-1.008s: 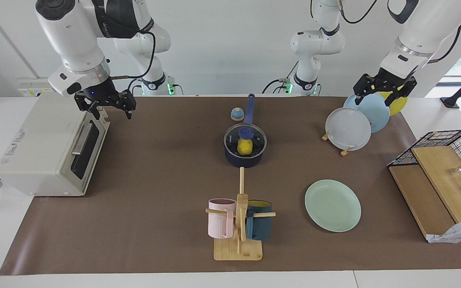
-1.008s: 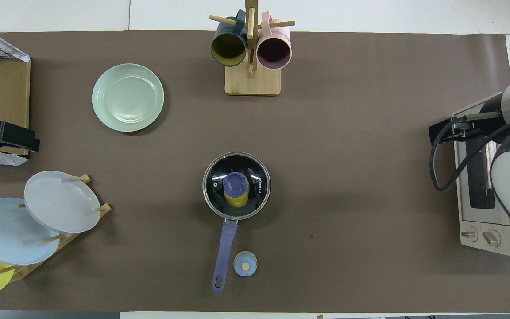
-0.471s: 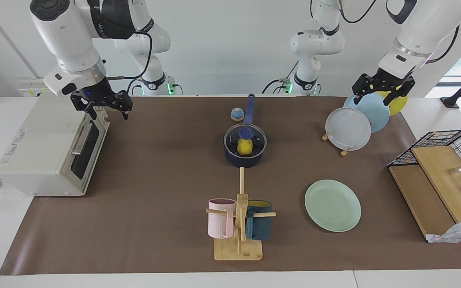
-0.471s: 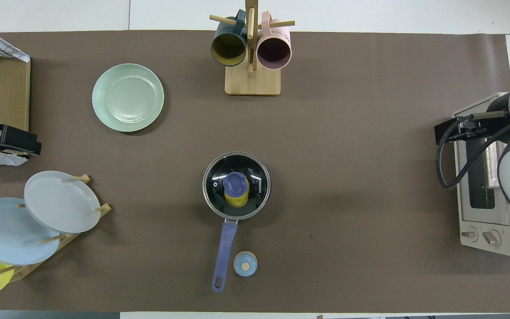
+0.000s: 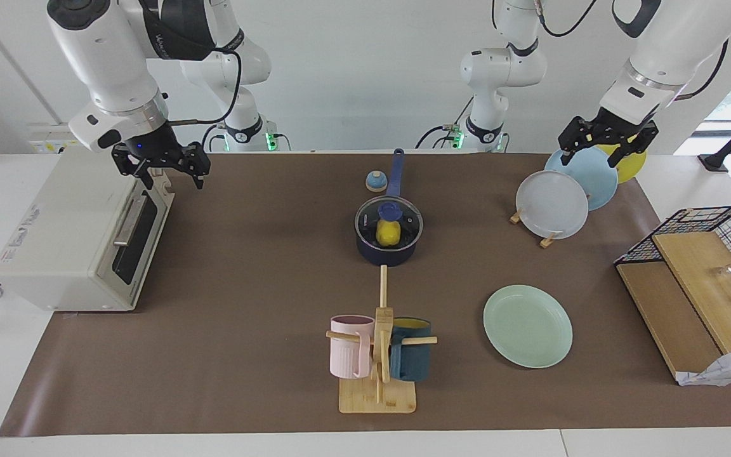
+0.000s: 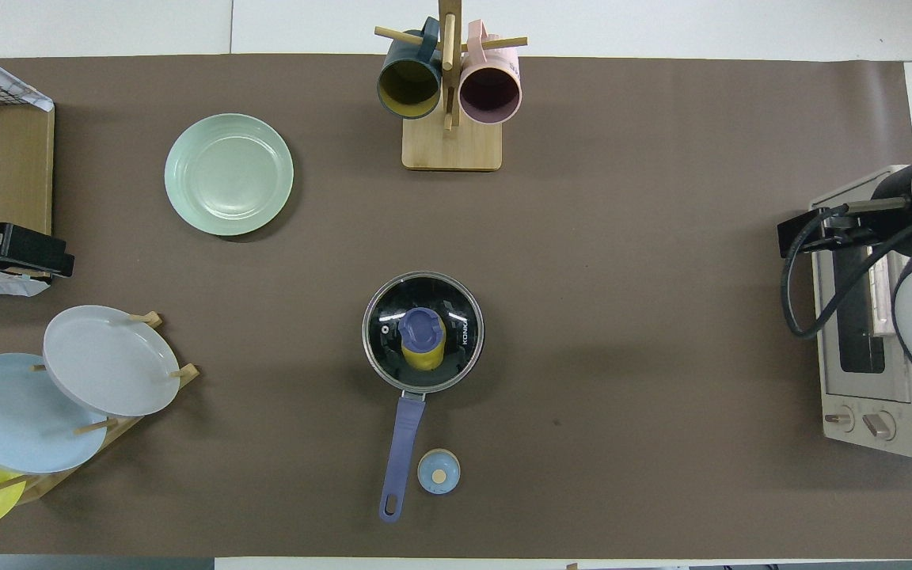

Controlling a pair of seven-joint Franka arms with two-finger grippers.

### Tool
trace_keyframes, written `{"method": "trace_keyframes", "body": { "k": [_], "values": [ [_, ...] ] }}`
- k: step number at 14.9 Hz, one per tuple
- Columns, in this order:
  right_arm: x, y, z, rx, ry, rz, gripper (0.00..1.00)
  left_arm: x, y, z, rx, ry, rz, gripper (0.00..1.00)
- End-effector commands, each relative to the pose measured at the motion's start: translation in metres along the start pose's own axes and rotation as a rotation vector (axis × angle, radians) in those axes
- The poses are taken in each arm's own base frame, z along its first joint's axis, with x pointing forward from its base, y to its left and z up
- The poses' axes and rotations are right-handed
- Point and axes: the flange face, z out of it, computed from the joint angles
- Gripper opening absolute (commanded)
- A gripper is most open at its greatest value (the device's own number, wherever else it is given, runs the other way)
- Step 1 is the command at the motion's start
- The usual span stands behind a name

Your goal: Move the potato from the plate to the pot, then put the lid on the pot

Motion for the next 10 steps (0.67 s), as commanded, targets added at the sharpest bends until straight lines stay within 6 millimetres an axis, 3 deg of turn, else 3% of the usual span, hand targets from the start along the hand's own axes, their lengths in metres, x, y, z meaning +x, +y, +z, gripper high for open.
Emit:
{"method": "trace_keyframes", "body": {
  "k": [1, 8, 10],
  "values": [
    [-0.004, 0.005, 0.0, 0.02, -0.024, -0.017, 1.0, -0.008, 0.001, 0.001, 0.012, 0.011, -0.003, 1.0],
    [-0.003, 0.018, 0.001, 0.023, -0.023, 0.006, 1.0, -0.007, 0.001, 0.0, 0.012, 0.014, -0.005, 1.0],
    [-0.002, 0.035, -0.002, 0.023, -0.014, 0.036, 1.0, -0.007, 0.001, 0.001, 0.012, 0.013, -0.005, 1.0]
  ]
}}
